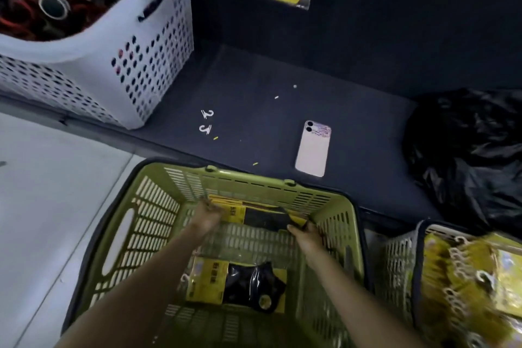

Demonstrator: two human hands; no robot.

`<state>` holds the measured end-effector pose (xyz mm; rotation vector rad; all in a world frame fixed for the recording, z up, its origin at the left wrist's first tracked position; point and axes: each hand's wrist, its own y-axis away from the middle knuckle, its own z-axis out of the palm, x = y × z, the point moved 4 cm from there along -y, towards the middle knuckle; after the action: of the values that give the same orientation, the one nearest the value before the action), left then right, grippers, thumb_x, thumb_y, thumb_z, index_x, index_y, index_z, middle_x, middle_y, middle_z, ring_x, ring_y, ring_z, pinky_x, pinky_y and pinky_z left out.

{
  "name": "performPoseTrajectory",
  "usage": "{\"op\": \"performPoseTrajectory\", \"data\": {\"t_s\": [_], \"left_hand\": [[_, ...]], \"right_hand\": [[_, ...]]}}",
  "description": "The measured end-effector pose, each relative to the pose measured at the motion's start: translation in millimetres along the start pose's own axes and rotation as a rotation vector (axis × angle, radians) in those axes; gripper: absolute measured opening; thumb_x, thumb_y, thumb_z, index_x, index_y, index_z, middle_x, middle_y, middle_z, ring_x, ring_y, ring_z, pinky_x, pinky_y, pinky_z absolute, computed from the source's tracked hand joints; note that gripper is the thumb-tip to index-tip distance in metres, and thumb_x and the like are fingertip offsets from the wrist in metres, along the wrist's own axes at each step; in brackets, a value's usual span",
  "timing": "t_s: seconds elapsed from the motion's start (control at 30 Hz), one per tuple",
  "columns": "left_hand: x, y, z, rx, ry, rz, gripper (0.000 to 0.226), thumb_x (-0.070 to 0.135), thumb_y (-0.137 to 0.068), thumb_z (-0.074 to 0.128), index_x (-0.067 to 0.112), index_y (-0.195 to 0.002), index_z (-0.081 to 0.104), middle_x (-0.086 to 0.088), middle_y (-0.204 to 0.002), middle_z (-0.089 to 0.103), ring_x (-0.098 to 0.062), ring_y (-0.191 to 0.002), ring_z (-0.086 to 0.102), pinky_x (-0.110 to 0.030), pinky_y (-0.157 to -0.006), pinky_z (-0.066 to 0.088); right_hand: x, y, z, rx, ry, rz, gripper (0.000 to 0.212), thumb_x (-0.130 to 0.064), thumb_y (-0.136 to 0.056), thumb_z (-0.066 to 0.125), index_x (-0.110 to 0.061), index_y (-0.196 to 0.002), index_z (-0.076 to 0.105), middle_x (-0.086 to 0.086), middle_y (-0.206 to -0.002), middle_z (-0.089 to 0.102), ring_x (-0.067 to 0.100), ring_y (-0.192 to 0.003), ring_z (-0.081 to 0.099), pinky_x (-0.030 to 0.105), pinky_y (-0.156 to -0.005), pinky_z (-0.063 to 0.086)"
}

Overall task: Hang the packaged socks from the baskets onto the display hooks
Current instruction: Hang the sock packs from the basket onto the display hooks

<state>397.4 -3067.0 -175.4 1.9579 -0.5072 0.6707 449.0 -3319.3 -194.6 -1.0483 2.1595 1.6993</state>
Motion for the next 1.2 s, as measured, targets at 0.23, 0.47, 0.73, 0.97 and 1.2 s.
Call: {"op": "performPoseTrajectory", "data": {"t_s": [0.23, 0.47, 0.73, 0.97, 1.2], "left_hand": [[-17.1, -8.8, -8.6, 0.027, -0.094, 0.133, 0.019, 0.007, -0.09, 0.057, 0.015, -0.104, 0.046, -0.001, -0.092, 0.053, -0.011, -0.079, 0.052, -0.027, -0.068, 0.047], [-43.1, 26.0, -34.8, 0.047, 0.068, 0.091, 0.026, 0.02, -0.083, 0.07, 0.017, -0.096, 0.048, -0.011, -0.103, 0.058, -0.027, -0.087, 0.063, -0.044, -0.07, 0.058], [-107.5, 57.4, -12.9, -0.215, -0.125, -0.122, 0.037, 0.019, -0.09, 0.061, 0.01, -0.123, 0.049, -0.016, -0.118, 0.053, -0.031, -0.103, 0.056, -0.037, -0.078, 0.051], [-127.2, 60.0, -15.4, -0.162, -0.151, -0.249, 0.071, 0.007, -0.076, 0.074, 0.007, -0.133, 0.032, -0.024, -0.138, 0.036, -0.036, -0.117, 0.045, -0.054, -0.092, 0.046], [-91.8, 75.4, -19.0, -0.024, 0.259, -0.293, 0.017, 0.024, -0.085, 0.068, 0.016, -0.093, 0.056, -0.019, -0.115, 0.06, -0.03, -0.095, 0.061, -0.053, -0.09, 0.05]], "right_hand": [[3.0, 2.4, -3.8, 0.048, -0.056, -0.217, 0.03, -0.01, -0.087, 0.067, 0.001, -0.114, 0.059, 0.016, -0.112, 0.066, 0.031, -0.111, 0.06, 0.033, -0.088, 0.046], [40.5, 32.3, 7.8, -0.138, 0.005, 0.004, 0.029, -0.037, -0.081, 0.072, -0.028, -0.105, 0.059, -0.012, -0.093, 0.061, 0.003, -0.082, 0.056, 0.018, -0.064, 0.041], [114.4, 53.4, 26.9, 0.006, 0.045, 0.184, 0.051, -0.031, -0.09, 0.063, -0.002, -0.131, 0.053, 0.019, -0.132, 0.055, 0.033, -0.121, 0.052, 0.038, -0.097, 0.045], [118.2, 55.2, 35.4, -0.141, -0.134, 0.251, 0.064, -0.034, -0.079, 0.075, -0.012, -0.134, 0.05, 0.011, -0.132, 0.056, 0.027, -0.11, 0.058, 0.029, -0.068, 0.055], [46.1, 79.1, 23.4, -0.142, -0.144, -0.011, 0.024, -0.038, -0.078, 0.075, -0.028, -0.09, 0.057, -0.011, -0.095, 0.064, 0.002, -0.081, 0.057, 0.021, -0.062, 0.043]]}}
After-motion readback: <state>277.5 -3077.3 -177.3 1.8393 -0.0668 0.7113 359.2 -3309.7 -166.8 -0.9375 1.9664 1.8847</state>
